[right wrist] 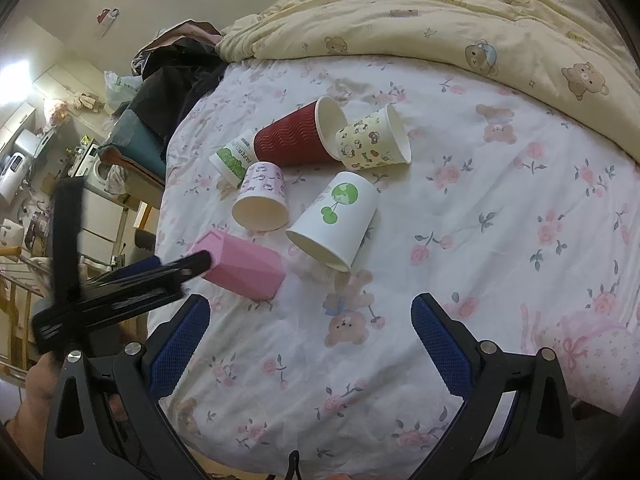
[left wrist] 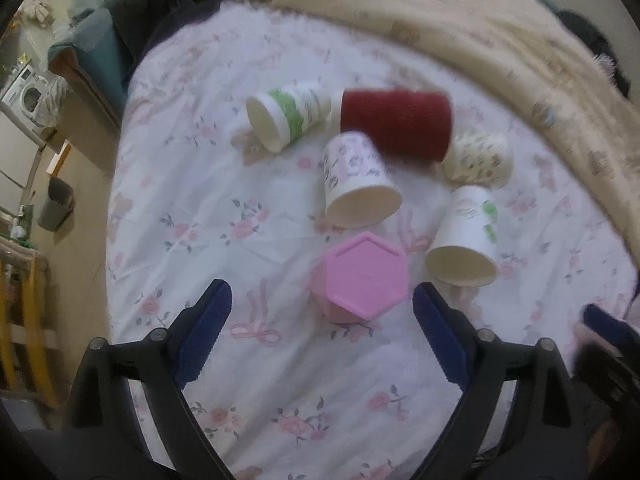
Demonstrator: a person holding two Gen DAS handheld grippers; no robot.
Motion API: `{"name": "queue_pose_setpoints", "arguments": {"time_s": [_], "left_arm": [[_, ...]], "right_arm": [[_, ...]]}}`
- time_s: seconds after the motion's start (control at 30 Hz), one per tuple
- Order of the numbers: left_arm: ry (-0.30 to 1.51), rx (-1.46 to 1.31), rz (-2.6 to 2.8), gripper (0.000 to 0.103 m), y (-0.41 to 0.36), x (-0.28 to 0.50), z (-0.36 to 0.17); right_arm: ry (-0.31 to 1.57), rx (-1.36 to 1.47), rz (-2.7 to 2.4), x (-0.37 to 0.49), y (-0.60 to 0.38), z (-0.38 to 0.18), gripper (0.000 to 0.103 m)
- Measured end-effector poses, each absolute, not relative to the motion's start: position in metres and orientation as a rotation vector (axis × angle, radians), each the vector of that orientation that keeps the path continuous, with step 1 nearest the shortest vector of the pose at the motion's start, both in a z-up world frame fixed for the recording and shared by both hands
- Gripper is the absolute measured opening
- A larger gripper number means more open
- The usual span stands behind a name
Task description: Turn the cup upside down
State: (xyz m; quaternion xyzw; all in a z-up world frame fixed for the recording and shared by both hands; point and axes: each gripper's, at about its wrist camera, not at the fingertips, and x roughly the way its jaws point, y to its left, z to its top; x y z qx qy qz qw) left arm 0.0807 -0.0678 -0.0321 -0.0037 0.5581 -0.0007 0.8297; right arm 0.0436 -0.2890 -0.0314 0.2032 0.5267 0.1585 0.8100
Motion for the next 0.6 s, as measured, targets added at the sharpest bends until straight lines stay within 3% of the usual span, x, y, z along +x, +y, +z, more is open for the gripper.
{"name": "queue_pose_setpoints", "arguments": {"time_s": [0.3,0.6], "left_arm": [[0.972,-0.091,-0.014,0.090,-0.026,0.030,0.025],[0.906,-0.147,0.074,0.090,0.013,-0.015,0.022]], "right_arm": [[1.098,0.388,0.351,0.039,-0.274,-0.028,0.103],[1.004,0.238,0.365,0.024,-0.248,-0.013,0.103]]}}
